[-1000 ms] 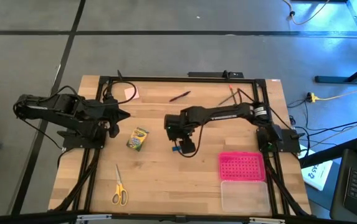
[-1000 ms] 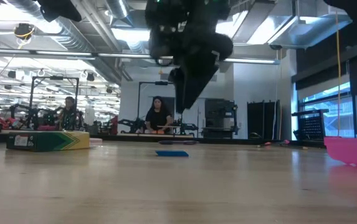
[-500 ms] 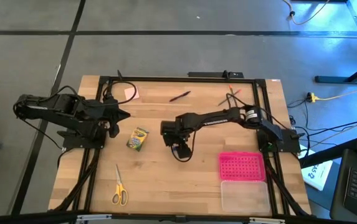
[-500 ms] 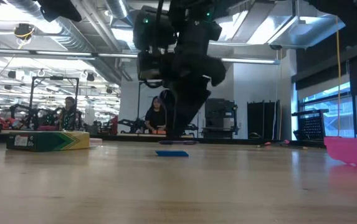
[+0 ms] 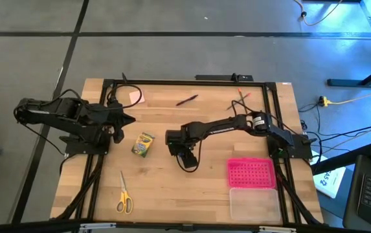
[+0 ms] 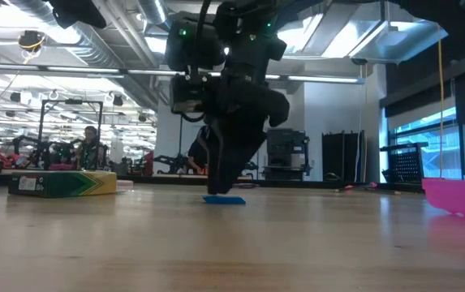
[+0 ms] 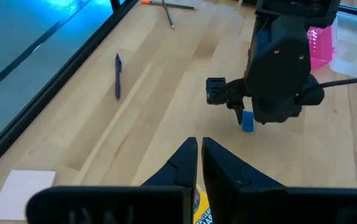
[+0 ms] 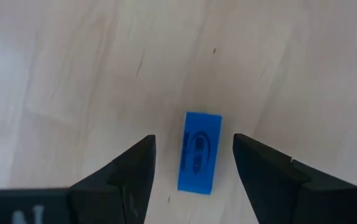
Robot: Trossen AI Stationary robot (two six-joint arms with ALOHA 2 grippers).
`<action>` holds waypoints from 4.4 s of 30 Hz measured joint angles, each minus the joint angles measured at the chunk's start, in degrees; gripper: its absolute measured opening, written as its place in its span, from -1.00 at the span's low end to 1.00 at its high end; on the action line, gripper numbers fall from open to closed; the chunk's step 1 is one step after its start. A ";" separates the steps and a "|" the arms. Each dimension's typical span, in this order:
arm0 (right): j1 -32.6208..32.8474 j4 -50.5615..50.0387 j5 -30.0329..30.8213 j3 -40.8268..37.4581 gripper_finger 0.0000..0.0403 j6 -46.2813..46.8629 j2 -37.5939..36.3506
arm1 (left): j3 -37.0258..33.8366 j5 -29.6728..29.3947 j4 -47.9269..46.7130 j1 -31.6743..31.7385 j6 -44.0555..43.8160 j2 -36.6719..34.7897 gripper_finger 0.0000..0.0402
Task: Pack school essentials
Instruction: Put the blue eraser into the pink box
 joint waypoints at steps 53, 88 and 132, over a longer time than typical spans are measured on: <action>2.93 0.79 9.06 0.10 -0.60 8.83 2.71 | 0.00 0.00 0.04 0.00 -0.01 -0.02 -0.91; -0.53 -36.00 4.48 29.63 -0.60 6.01 -0.32 | 0.00 0.00 0.04 0.00 0.05 -0.02 -0.91; 27.14 -29.12 13.47 -17.79 -0.60 65.25 -45.66 | 0.00 10.92 24.35 0.00 12.77 10.58 -0.91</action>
